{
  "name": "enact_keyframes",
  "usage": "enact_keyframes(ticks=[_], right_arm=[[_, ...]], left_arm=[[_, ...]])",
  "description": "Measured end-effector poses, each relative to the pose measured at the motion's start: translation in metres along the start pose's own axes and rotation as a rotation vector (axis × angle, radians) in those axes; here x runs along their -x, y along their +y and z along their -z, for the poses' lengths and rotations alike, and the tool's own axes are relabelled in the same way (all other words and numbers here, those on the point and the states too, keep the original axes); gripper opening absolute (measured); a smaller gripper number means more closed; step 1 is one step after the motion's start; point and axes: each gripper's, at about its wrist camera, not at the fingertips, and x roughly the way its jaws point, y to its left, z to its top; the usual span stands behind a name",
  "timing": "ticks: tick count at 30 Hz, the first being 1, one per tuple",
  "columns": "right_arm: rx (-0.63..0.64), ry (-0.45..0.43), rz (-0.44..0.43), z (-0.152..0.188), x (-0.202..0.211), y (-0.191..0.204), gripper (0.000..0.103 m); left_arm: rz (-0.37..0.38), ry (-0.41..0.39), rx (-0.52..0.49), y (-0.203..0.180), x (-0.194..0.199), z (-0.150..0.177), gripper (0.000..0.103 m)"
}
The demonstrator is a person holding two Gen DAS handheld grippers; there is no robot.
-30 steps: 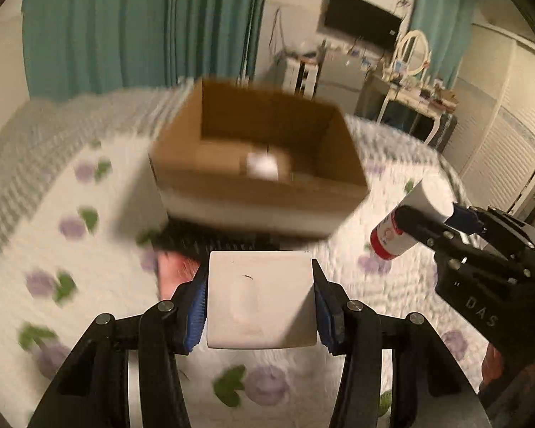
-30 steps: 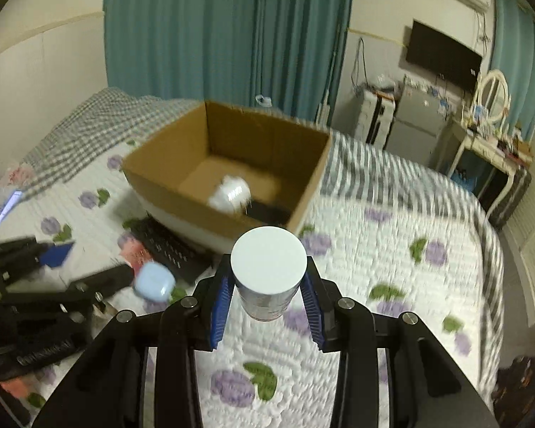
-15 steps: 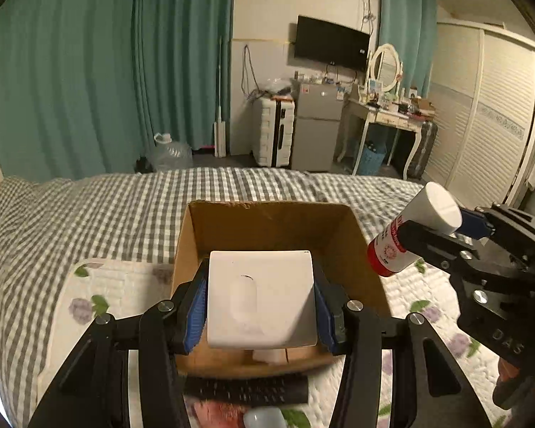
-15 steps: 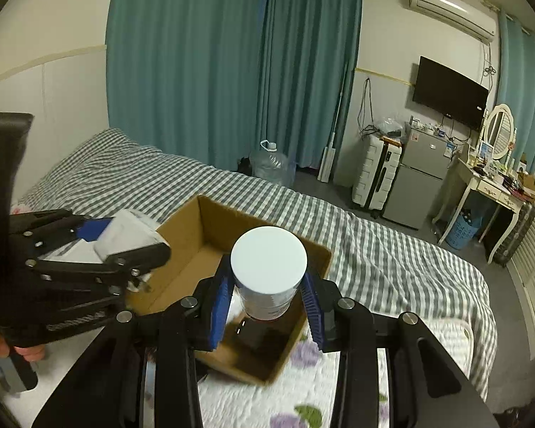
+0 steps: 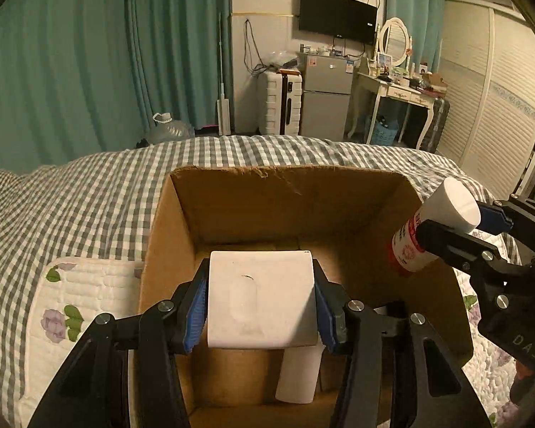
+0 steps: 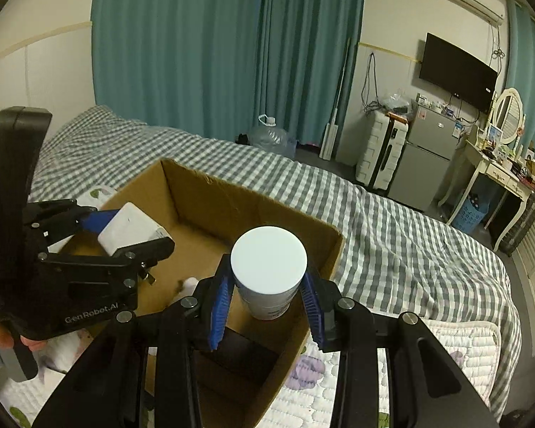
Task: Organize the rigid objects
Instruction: 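Carry the cylinder and jar into the box and open both grippers, then grasp the white charger with the left gripper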
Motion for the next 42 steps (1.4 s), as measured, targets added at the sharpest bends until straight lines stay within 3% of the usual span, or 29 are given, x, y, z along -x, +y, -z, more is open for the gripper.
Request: enact_keyframes(ticks=[5, 13, 14, 15, 16, 23, 32, 37, 42], right_arm=[[-0.003, 0.016, 0.013, -0.001, -0.010, 0.001, 0.036], [-0.027, 0.003, -0.005, -0.005, -0.026, 0.001, 0.039], [-0.030, -0.014, -0.008, -0.004, -0.022, 0.002, 0.057], [-0.035, -0.038, -0.011, -0.003, -0.014, 0.002, 0.083], [-0.036, -0.066, -0.011, -0.003, -0.005, 0.003, 0.087], [0.011, -0.110, 0.016, -0.004, 0.062, 0.018, 0.087], [0.027, -0.114, 0.019, 0.023, 0.139, 0.044, 0.093], [0.008, -0.093, 0.004, 0.058, 0.147, 0.051, 0.095], [-0.005, -0.037, 0.004, 0.098, 0.120, 0.056, 0.095]], left_arm=[[-0.020, -0.014, 0.010, 0.003, 0.005, 0.001, 0.063], [-0.025, -0.040, 0.040, 0.014, 0.023, 0.000, 0.064], [-0.029, -0.044, 0.045, 0.014, 0.027, -0.001, 0.064], [-0.028, -0.050, 0.048, 0.014, 0.031, -0.001, 0.064], [-0.025, -0.058, 0.050, 0.015, 0.037, 0.000, 0.064], [-0.075, -0.111, 0.075, 0.015, 0.104, 0.014, 0.067], [-0.152, -0.044, 0.153, 0.030, 0.161, 0.061, 0.067], [-0.167, 0.018, 0.143, 0.022, 0.163, 0.100, 0.067], [-0.166, 0.117, 0.144, 0.017, 0.132, 0.150, 0.067]])
